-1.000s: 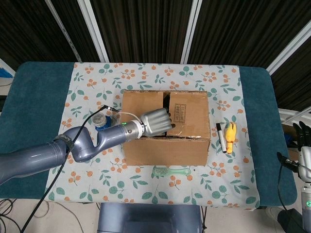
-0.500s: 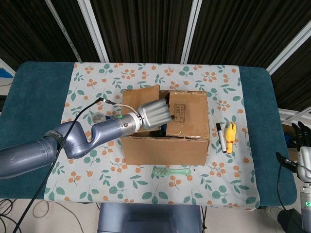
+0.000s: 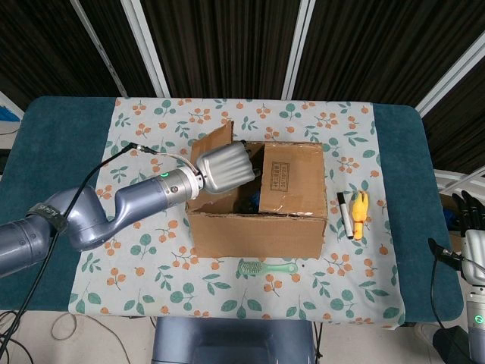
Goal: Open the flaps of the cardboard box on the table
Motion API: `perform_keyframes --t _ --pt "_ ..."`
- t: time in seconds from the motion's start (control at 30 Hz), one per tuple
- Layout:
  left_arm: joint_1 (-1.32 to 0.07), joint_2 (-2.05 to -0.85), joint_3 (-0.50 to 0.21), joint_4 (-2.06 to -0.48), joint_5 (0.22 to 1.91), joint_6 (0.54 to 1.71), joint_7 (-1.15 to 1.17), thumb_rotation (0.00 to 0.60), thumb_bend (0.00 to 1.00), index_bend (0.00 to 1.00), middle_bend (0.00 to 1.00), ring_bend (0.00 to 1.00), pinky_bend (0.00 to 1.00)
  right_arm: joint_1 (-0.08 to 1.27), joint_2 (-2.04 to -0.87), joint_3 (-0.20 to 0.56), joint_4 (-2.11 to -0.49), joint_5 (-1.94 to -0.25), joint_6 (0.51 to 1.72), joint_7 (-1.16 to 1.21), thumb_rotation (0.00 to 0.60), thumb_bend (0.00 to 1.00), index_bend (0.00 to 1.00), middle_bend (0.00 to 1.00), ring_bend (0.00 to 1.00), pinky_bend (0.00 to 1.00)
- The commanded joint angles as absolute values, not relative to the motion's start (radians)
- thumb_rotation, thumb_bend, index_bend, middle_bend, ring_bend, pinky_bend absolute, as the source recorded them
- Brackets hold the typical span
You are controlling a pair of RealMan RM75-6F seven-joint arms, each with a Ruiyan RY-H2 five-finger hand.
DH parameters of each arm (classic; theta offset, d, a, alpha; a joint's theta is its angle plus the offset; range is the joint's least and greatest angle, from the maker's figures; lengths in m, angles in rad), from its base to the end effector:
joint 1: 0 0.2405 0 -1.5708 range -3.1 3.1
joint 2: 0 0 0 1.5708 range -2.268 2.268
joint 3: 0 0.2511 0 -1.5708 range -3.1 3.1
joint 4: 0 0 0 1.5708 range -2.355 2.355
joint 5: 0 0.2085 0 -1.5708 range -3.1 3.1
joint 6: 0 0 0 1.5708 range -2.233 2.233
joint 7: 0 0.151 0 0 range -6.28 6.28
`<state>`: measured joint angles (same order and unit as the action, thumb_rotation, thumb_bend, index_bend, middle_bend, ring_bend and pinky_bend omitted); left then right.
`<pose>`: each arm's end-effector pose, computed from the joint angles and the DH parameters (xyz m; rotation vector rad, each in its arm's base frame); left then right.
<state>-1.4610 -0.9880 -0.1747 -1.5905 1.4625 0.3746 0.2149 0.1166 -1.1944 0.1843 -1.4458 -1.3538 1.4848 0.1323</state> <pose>0.0710 0.4030 0.0991 -2.4250 0.1939 -0.5990 -0.3333 -0.2243 0.1826 1.1534 -0.8762 0.9942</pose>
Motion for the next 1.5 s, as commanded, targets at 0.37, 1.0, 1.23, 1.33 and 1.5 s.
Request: perform_keyframes --t 0.37,1.0,1.23,1.33,1.5 --pt "-1.377 -0.803 -0.159 -1.742 1.503 0.427 0.224 0.6 0.76 0.33 0.51 0.36 0.4 0.114 -1.193 0.184 -1.451 -1.359 1.481 0.138 0.6 0.35 0.01 0.0 0.0 0.22" --pt "-1.109 -0.563 -0.082 -1.85 1.575 0.555 0.188 0.6 0.76 0.33 0.51 0.36 0.4 0.114 -1.194 0.182 -1.457 -1.374 1.484 0.139 0.6 0.35 0.01 0.0 0.0 0.22" --pt "-1.013 -0.588 -0.055 -1.823 1.58 0.608 0.178 0.6 0.76 0.33 0.5 0.36 0.4 0.114 -1.193 0.179 -1.463 -1.377 1.481 0.131 0.6 0.35 0.01 0.0 0.0 0.22" --pt "-0.971 -0.614 -0.049 -1.806 1.57 0.645 0.172 0.6 0.73 0.31 0.48 0.35 0.39 0.113 -1.192 0.179 -1.463 -1.376 1.481 0.128 0.6 0.35 0.01 0.0 0.0 0.22" --pt "-0.859 -0.701 -0.047 -1.775 1.504 0.784 0.16 0.6 0.56 0.25 0.38 0.28 0.34 0.114 -1.191 0.178 -1.459 -1.376 1.476 0.12 0.6 0.36 0.01 0.0 0.0 0.22"
